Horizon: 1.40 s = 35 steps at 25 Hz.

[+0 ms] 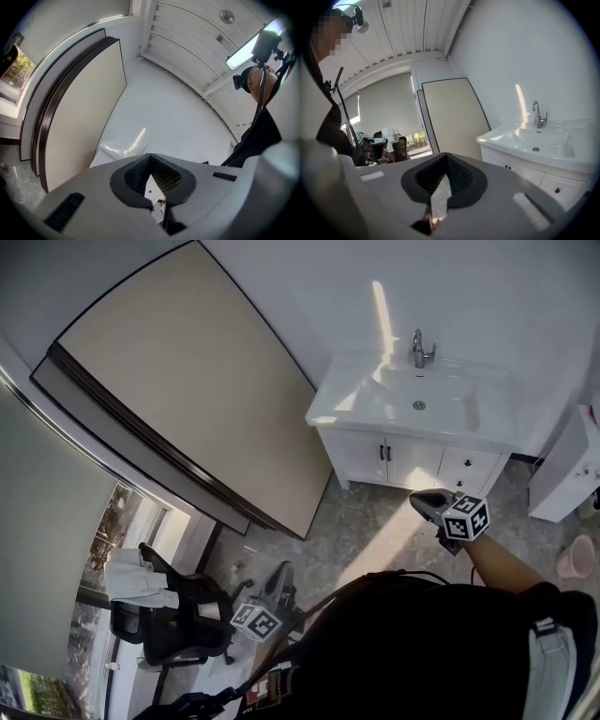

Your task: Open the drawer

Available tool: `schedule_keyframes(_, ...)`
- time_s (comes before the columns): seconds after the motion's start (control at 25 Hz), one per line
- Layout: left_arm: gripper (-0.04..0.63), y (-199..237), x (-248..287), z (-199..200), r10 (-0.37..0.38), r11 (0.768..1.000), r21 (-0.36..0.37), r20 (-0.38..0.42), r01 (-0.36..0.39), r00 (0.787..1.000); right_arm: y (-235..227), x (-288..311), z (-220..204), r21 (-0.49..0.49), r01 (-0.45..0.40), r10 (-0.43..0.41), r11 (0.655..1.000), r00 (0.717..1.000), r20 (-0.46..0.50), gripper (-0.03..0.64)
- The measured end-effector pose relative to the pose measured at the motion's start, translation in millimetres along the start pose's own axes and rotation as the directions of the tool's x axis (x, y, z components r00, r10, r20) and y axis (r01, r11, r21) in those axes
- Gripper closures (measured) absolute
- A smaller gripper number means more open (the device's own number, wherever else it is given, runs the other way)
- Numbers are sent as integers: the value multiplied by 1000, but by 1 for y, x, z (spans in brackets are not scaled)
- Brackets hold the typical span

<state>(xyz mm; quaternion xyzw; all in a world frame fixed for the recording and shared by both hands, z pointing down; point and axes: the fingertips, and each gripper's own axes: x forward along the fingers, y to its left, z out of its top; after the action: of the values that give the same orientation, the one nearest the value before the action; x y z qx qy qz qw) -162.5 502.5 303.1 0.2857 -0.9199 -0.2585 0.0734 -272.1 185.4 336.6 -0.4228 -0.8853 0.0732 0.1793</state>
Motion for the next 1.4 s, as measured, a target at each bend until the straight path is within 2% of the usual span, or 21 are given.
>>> schedule_keyframes(0.24, 604, 47, 45, 26, -87, 996, -16, -45, 87, 995, -16, 35, 19, 4, 89, -89, 996, 996, 11, 615)
schedule_keyframes(0.48, 604, 122, 72, 84, -169, 986, 0, -62, 169, 984, -14, 98, 58, 2, 164, -164, 986, 985, 52, 615)
schedule_keyframes(0.72, 604, 190, 90, 137, -208, 978, 1, -85, 208, 974, -3, 166, 89, -8, 206, -205, 979, 977, 56, 615)
schedule_keyframes(0.88, 604, 228, 103, 151, -246, 969, -30, -94, 244, 965, -4, 198, 98, 3, 236, -236, 972, 970, 51, 615)
schedule_keyframes(1.12, 604, 265, 132, 167, -242, 970, -55, -135, 236, 961, -17, 232, 99, 27, 260, -261, 965, 965, 23, 615)
schedule_keyframes(1.28, 604, 282, 163, 165, -257, 966, -66, -129, 250, 958, -52, 241, 101, 50, 279, -279, 959, 960, 11, 615)
schedule_keyframes(1.4, 604, 287, 192, 163, -246, 969, -61, -124, 240, 961, -85, 248, 109, 51, 262, -263, 964, 965, 15, 615)
